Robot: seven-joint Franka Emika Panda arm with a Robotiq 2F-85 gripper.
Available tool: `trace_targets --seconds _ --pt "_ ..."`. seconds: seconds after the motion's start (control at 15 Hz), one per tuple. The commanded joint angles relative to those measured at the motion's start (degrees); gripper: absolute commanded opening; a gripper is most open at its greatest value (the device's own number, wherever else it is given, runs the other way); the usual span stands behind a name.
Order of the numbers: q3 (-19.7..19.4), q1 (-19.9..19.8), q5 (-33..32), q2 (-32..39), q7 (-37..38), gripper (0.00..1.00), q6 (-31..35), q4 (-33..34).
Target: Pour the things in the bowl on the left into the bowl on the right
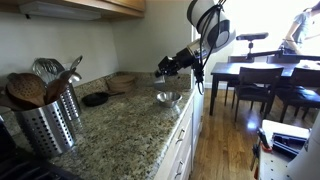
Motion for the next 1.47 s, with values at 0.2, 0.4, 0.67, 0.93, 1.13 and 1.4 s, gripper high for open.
trace_targets --seconds 0.2,0.4,0.67,0.93,1.13,1.4 --pt "1.9 0.5 -8.4 -1.4 9.0 0.04 4.7 0.5" --pt "2.8 0.9 -14.3 -0.8 13.8 0.04 5.7 1.9" --pt "3.9 1.5 -24.3 0.7 22.1 0.04 5.9 4.6" --pt "4.2 2.2 -33.6 1.8 29.5 0.04 4.8 6.8" --pt "4.2 2.8 -40.6 3.1 35.1 0.04 4.2 8.4" --pt "3.9 3.3 -48.5 5.1 40.6 0.04 3.0 10.6"
